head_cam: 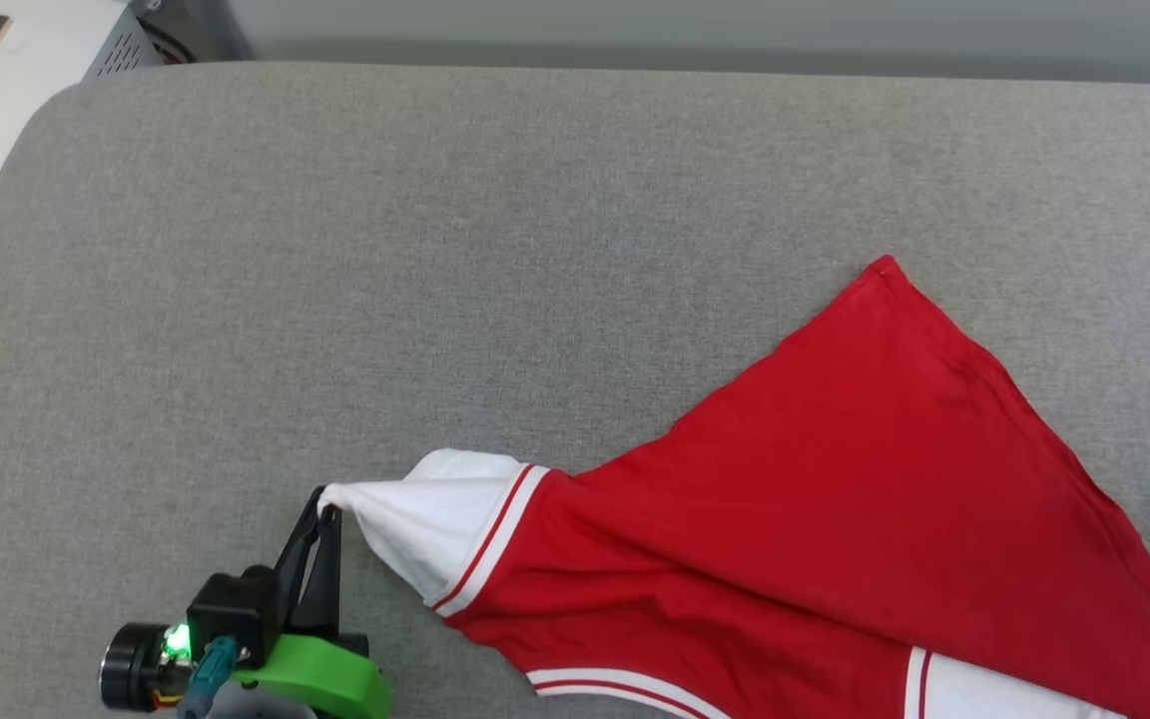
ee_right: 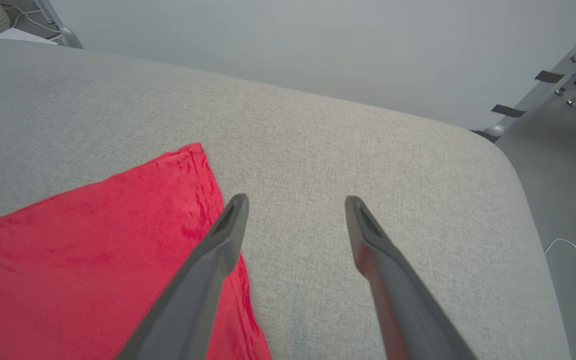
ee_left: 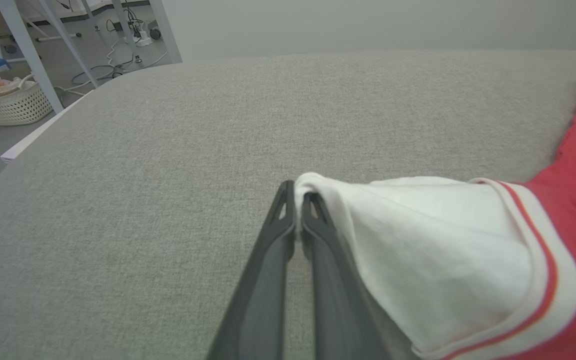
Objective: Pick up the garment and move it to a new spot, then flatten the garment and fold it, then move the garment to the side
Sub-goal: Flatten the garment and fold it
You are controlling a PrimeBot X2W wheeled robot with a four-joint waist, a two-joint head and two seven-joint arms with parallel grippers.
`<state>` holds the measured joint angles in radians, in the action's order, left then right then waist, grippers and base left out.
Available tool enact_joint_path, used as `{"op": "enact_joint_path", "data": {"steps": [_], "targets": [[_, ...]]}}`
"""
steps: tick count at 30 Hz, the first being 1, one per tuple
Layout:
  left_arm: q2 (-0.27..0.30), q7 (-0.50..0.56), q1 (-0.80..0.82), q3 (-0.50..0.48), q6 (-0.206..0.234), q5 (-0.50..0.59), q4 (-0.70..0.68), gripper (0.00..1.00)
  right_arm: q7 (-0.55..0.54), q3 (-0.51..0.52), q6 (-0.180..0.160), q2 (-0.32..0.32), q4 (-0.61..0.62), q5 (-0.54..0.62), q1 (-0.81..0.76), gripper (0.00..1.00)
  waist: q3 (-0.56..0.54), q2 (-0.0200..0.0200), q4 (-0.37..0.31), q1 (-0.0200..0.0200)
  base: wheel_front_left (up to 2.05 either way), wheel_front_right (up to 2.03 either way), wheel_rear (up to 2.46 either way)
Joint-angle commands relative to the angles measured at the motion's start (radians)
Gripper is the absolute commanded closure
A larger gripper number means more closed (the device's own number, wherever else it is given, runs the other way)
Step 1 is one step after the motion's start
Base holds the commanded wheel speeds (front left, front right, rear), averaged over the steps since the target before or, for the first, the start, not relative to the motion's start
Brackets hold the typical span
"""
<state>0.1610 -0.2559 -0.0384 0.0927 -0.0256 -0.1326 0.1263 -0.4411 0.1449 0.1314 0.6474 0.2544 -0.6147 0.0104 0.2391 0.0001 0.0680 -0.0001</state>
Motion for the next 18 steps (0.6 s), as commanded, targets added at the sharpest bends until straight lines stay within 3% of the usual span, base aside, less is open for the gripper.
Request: {"op": "enact_joint_path", "data": {"steps": [1,5,12,15,18], "targets": [[-0.008,-0.006,0.031,0.002,-0.009,0.013,-0.005,1.0,-0.022,-0.02,-0.001,0.017,0.016,-0.001,0.062,0.0,0.024,-0.0001,0.015,0.0001,0.0,0.0,0.0],[-0.02,-0.006,0.067,0.012,-0.02,0.023,-0.013,1.0,-0.116,-0.135,-0.001,0.075,0.02,-0.031,0.225,0.0,0.062,-0.0001,0.04,0.0001,0.0,0.0,0.0],[-0.044,-0.006,0.117,0.03,-0.033,0.038,-0.039,1.0,-0.339,-0.42,-0.001,0.17,-0.092,-0.082,0.519,0.0,0.124,-0.0001,0.092,0.0001,0.0,0.0,0.0],[-0.057,-0.006,0.14,0.042,-0.038,0.044,-0.05,1.0,-0.453,-0.569,-0.001,0.176,-0.189,-0.102,0.651,0.0,0.153,-0.0001,0.121,0.0001,0.0,0.0,0.0],[-0.065,-0.006,0.152,0.048,-0.04,0.047,-0.06,1.0,-0.488,-0.658,-0.001,0.161,-0.262,-0.092,0.735,0.0,0.178,-0.0001,0.137,0.0001,0.0,0.0,0.0]]}}
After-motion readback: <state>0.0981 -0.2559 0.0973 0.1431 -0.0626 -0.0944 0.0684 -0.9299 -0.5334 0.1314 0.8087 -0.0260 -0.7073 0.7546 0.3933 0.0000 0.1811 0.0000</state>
